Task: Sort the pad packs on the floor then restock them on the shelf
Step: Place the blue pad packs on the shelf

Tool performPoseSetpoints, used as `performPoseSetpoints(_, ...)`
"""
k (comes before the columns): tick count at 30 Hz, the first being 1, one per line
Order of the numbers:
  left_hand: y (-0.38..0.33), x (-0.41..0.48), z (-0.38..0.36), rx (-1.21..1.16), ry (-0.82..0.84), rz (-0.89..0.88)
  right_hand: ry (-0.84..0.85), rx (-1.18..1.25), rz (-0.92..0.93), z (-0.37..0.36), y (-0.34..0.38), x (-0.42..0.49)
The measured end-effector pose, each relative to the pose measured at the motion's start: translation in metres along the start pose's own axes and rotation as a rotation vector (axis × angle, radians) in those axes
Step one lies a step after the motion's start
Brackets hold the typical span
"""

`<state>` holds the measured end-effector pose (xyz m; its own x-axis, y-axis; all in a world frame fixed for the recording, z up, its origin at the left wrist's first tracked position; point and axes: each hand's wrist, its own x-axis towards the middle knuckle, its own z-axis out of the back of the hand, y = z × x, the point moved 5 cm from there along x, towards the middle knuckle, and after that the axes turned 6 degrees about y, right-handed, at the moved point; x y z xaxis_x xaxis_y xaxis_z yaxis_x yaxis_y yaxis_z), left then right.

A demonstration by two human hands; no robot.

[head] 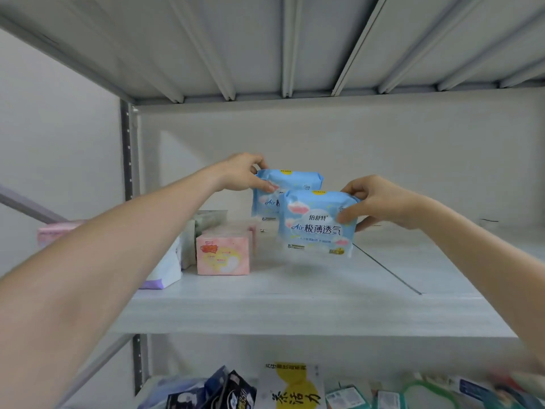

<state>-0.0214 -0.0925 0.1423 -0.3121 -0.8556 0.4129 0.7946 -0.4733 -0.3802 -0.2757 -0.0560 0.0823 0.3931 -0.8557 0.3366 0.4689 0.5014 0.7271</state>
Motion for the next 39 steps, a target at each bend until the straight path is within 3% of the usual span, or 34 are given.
performPoseSetpoints(16, 0.077, 0.101, -0.048, -0.185, 0.160, 0.142, 0.068, -0.110, -0.154, 0.016, -0.057, 0.100)
performPoseSetpoints(29, 0.107, 0.107, -0.077, -0.018, 0.359, 0.231, 0.098, -0.029, -0.226, 0.000, -0.092, 0.107)
performPoseSetpoints(39, 0.104, 0.093, -0.069, -0.069, 0.525, 0.313, 0.107, 0.082, -0.252, -0.004, -0.098, 0.106)
